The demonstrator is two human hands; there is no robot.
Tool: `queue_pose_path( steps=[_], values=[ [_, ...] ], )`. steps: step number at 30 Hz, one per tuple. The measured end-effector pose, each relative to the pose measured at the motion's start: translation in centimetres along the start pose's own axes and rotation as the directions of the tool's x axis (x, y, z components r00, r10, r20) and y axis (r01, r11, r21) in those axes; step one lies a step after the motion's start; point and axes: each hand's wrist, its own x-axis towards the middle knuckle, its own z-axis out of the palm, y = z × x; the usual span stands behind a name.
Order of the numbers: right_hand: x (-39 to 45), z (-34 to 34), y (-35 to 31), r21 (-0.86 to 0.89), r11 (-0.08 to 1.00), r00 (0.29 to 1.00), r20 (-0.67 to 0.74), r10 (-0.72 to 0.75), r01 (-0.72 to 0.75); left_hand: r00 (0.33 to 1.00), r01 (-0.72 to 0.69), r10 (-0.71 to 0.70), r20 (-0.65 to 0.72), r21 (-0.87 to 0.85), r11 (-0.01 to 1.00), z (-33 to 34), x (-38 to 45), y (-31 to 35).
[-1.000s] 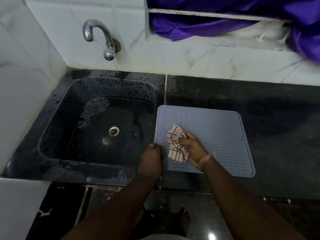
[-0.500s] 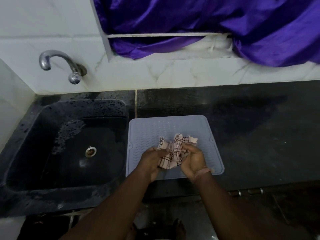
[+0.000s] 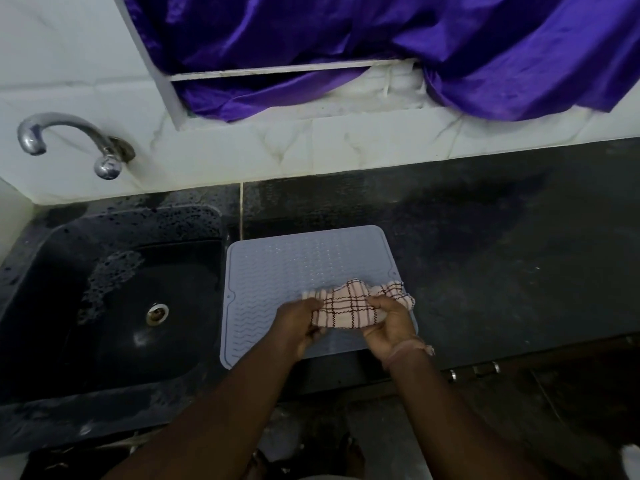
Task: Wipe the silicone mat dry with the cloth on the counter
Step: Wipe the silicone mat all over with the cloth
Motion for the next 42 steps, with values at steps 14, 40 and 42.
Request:
queue_pose_path(
  steps=[14,40,42],
  values=[
    [0.3,-1.1,-2.5,-0.766,0.273,0.726,0.338,-0.599,0.582,0.923,-0.303,0.354,-0.153,0.278,0.911,-1.5,2.8,-2.9],
    [2.7,-3.8,-0.3,-0.780,-0.618,0.737,0.359,-0.573,-0.101,0.761,-0.267,0.634,0.136,0.957,0.114,-4.7,3.6,-2.4],
    [3.1,-3.2,-0.9,-0.818,-0.563,0.786,0.272,-0.555,-0.114,0.761,-0.270,0.633,0.141,0.956,0.112,-4.5,3.6,-2.3]
  ],
)
